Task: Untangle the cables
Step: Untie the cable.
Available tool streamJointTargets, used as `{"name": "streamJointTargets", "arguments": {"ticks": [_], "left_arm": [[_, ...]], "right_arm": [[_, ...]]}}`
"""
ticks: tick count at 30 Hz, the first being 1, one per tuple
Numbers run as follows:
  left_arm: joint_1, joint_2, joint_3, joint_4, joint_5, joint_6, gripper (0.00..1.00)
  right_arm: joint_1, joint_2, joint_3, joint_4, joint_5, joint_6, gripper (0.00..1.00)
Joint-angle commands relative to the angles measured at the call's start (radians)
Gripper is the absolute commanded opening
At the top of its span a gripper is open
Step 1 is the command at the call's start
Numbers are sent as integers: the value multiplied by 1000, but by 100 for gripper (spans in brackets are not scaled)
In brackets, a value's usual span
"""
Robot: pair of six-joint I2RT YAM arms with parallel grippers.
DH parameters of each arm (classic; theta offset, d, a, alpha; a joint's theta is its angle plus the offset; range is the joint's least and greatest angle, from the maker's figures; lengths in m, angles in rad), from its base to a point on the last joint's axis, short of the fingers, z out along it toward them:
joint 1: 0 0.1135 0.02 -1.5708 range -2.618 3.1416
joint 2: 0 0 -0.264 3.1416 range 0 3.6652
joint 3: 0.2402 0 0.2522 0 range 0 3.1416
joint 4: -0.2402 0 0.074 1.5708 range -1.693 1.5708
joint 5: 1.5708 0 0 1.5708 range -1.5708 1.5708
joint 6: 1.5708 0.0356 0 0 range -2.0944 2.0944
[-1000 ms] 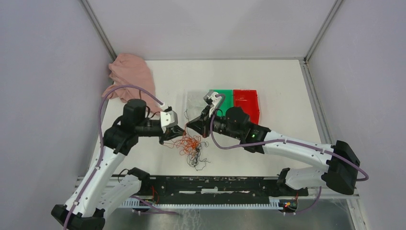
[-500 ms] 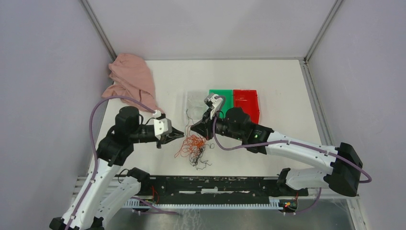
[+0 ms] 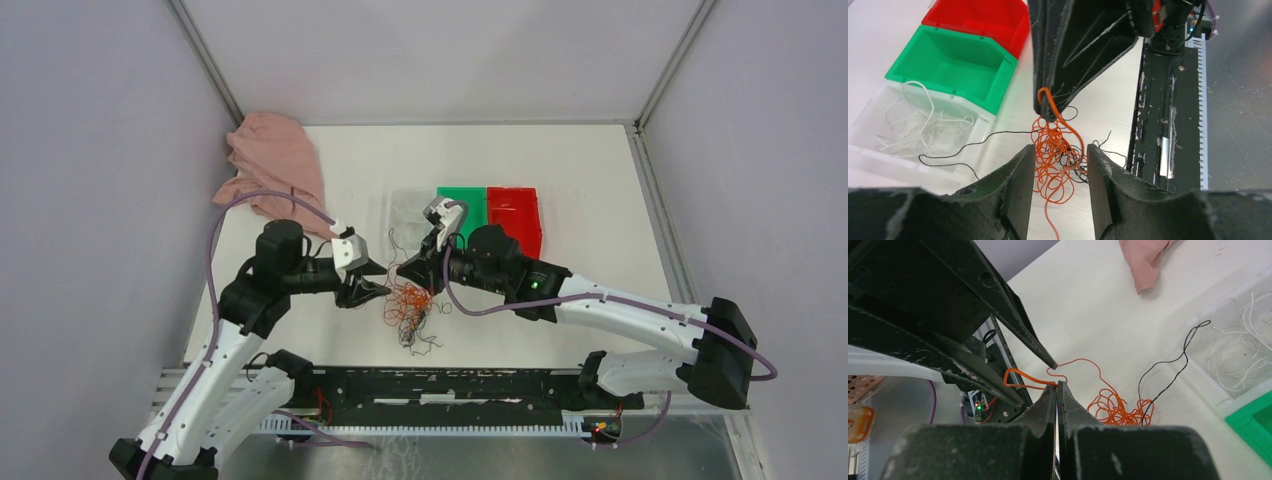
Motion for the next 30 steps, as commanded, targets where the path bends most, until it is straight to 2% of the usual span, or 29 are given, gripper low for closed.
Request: {"name": "streamJointTargets", "arguments": {"ticks": [1, 7, 8, 11, 16, 23, 25, 28, 30], "left_arm": [[2, 4, -5, 92, -49, -82, 50], [1, -13, -10, 166, -151, -126, 37], [0, -19, -14, 171, -141, -136, 38], [1, -13, -16, 115, 7, -119, 45], [1, 5, -46, 64, 121, -109, 48], [1, 2, -76, 167, 113, -173, 46], [1, 4, -75, 181, 95, -181, 38], [1, 0, -67, 192, 46, -178, 17], [0, -18, -60, 202, 31, -177, 6]], "right_arm": [[13, -1, 58, 43, 4, 10, 0], [21, -4, 59, 37, 2, 13, 0], [20, -6, 58, 41, 2, 17, 0], [24, -2, 57, 62, -5, 30, 0], [36, 15, 69, 80, -19, 45, 1], [52, 17, 85, 85, -20, 47, 1], [55, 13, 84, 88, -19, 48, 1], [56, 7, 79, 90, -20, 53, 6], [56, 0, 68, 93, -19, 66, 27]]}}
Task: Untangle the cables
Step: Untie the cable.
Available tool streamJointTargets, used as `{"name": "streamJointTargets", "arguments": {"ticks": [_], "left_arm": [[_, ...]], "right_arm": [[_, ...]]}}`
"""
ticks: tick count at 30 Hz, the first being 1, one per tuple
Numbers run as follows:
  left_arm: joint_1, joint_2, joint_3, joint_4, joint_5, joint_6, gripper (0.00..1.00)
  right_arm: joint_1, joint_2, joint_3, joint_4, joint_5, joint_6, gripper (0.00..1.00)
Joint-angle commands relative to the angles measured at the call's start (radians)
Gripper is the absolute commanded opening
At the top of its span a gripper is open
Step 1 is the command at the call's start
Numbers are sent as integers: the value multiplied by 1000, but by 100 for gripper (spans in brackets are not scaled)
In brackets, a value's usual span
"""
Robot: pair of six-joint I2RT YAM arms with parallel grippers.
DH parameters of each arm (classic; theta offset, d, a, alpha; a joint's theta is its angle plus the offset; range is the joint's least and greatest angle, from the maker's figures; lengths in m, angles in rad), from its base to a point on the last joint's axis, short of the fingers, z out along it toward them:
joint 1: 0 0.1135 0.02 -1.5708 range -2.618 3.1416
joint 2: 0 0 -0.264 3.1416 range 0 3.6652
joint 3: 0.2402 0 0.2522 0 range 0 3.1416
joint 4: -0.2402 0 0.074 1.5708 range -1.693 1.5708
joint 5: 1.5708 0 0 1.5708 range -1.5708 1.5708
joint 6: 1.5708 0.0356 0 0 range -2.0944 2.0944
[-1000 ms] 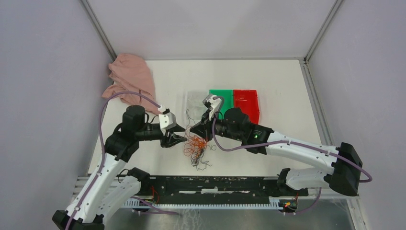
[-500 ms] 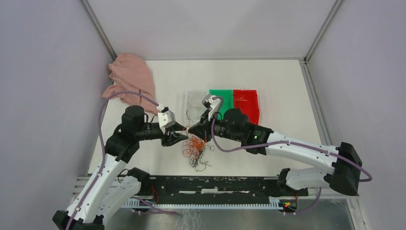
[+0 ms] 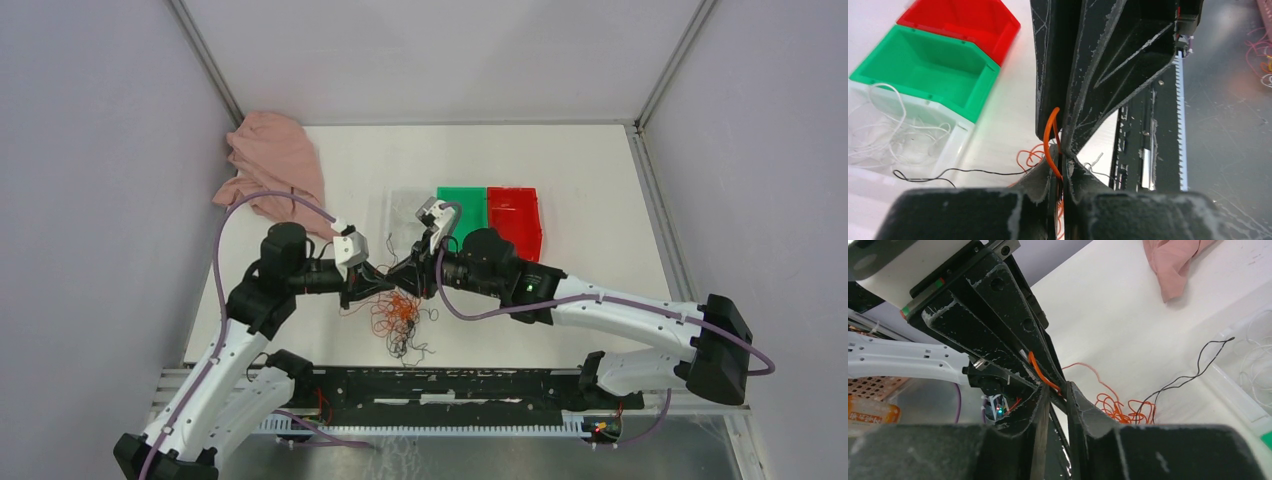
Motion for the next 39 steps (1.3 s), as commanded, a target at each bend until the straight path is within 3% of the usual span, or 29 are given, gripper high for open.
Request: {"name": "streamJointTargets", "arguments": {"ticks": [1, 6, 11, 18, 30, 39], "left_arm": [[1, -32, 26, 72, -27, -36, 4], [2, -35, 87, 1, -26, 21, 3], [1, -21, 163, -52, 6, 49, 3], [0, 7, 220, -51, 28, 22, 3], [0, 26, 282, -50, 64, -4, 3], [1, 64, 353, -3, 78, -48, 3]], "right_arm": [[6, -27, 27, 63, -4, 28, 37], [6, -106, -65, 75, 81, 43, 63], [4, -159, -152, 93, 119, 39, 69], [5, -80, -135, 221, -19, 86, 60], [5, 49, -67, 292, -41, 88, 51], [5, 163, -73, 402, -89, 165, 35]]}}
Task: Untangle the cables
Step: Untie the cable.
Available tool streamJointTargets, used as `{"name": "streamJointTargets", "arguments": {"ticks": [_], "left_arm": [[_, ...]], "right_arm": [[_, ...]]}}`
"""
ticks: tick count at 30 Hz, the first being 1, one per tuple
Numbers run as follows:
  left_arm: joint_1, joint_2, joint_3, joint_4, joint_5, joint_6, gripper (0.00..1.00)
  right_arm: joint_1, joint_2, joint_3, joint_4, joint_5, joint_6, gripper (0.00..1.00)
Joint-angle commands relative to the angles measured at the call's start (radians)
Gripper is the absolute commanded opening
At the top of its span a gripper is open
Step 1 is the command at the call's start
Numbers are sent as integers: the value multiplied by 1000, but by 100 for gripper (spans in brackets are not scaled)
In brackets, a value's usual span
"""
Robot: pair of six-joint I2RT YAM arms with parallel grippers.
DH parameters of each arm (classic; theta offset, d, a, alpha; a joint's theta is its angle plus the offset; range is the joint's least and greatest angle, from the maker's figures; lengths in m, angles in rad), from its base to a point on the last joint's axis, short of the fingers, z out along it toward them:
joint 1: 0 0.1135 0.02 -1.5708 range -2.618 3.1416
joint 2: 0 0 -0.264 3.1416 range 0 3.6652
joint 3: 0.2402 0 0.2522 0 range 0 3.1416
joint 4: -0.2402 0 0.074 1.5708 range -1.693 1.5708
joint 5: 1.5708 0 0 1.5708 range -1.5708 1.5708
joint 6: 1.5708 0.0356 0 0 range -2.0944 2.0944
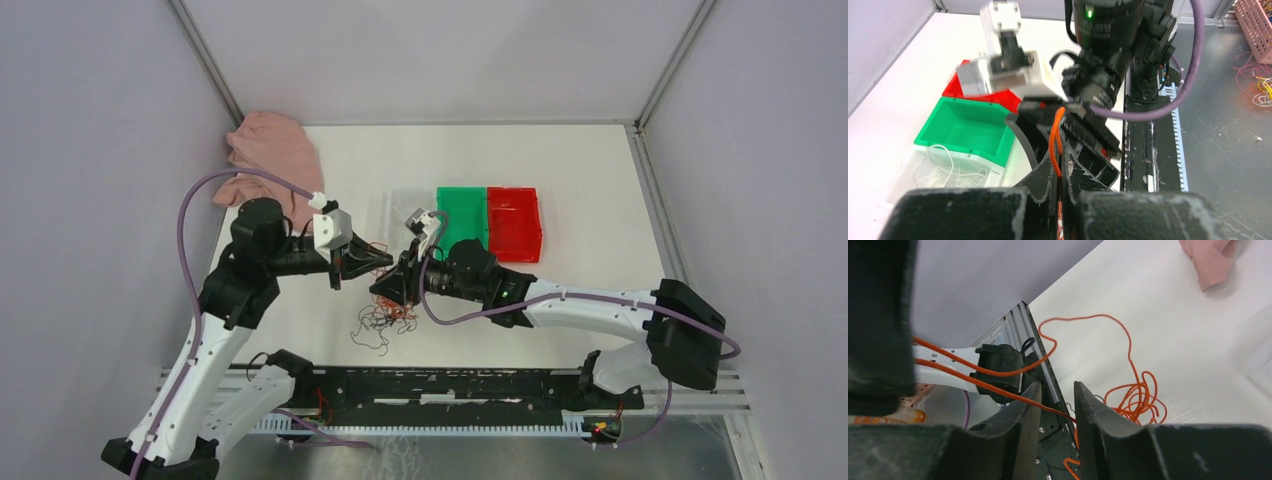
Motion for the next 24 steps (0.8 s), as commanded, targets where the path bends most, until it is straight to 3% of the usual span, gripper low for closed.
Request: {"name": "streamJointTargets", "arguments": {"ticks": [1, 9, 24], "left_arm": [[0, 17, 85, 62, 37, -51, 3], [2, 60, 220, 119, 7, -42, 3], [1, 114, 439, 280, -17, -193, 3]], "right_arm": [[4, 48, 19, 129, -36, 59, 34], [4, 117, -87, 190, -7, 69, 32], [4, 215, -150, 186, 72, 32, 38]]}}
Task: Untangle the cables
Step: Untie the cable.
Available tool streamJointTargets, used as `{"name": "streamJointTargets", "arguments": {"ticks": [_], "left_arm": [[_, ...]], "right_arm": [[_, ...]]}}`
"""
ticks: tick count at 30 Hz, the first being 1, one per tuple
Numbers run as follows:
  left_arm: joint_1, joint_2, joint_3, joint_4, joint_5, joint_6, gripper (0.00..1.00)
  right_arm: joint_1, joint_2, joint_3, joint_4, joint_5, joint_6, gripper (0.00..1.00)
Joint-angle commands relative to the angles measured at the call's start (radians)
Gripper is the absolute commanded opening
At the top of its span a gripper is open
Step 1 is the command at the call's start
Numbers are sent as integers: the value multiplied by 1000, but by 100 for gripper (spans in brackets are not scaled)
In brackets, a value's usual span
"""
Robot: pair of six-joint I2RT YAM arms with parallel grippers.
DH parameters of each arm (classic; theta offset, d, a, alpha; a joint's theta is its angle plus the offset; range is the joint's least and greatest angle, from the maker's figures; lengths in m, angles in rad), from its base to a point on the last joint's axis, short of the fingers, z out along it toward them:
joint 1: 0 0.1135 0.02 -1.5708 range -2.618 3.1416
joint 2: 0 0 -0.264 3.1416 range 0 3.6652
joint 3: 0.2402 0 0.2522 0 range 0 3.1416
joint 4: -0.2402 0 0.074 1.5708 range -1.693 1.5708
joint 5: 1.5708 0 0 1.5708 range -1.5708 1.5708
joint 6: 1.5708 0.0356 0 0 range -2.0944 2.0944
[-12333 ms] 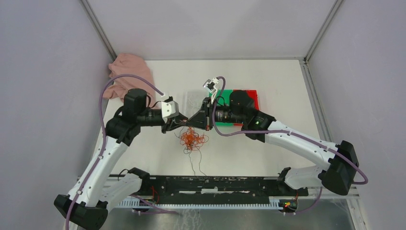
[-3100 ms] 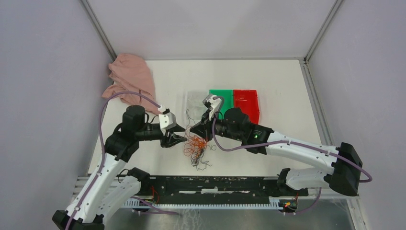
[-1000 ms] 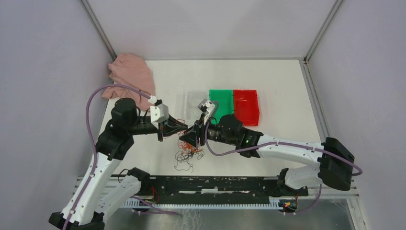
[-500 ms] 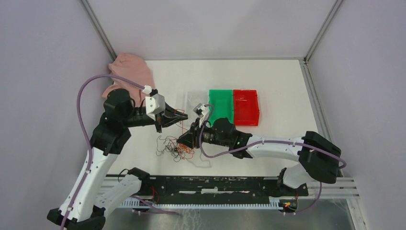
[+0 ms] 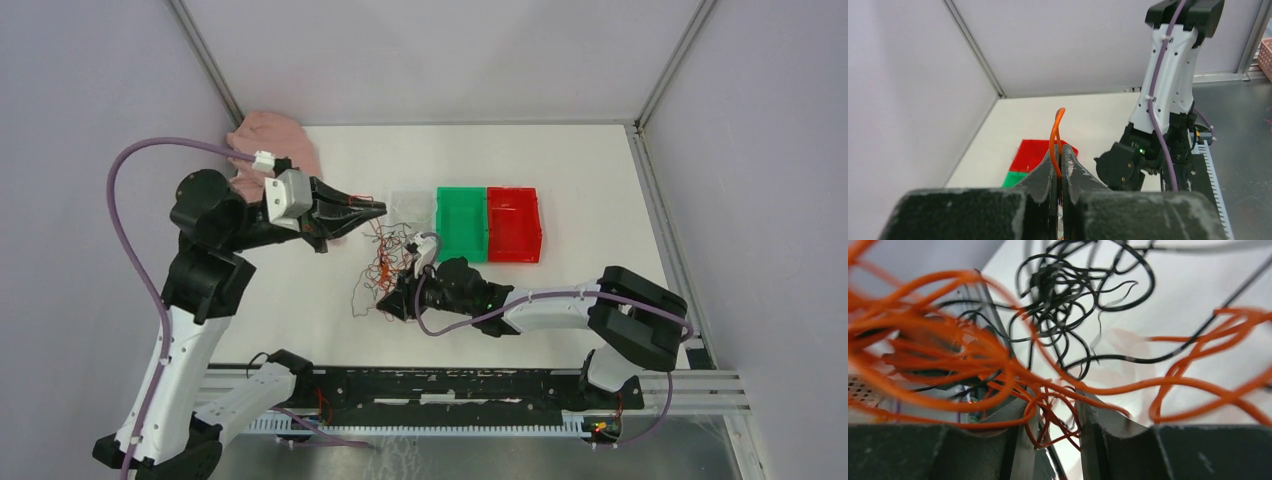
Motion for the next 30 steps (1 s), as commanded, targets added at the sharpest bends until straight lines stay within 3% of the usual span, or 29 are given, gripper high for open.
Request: {"name": "streamJointTargets", "arguments": {"ticks": [1, 4, 17, 22, 25, 30], "left_arm": [[1, -1, 118, 161, -17, -78, 3], [1, -10, 152, 221, -69, -76, 3], [2, -17, 257, 342, -288, 192, 3], [1, 17, 310, 388, -304, 265, 3], [2, 32, 315, 500, -366, 301, 3], [2, 82, 366, 523, -424, 372, 3]], "right_arm": [[5, 8, -41, -13, 46, -20, 38], [4, 3, -73, -11, 73, -23, 37], [4, -14, -189, 11, 129, -11, 33], [4, -104, -182, -104, 162, -52, 40], [4, -167, -185, -152, 181, -77, 57], [5, -317, -176, -235, 211, -130, 69]]}}
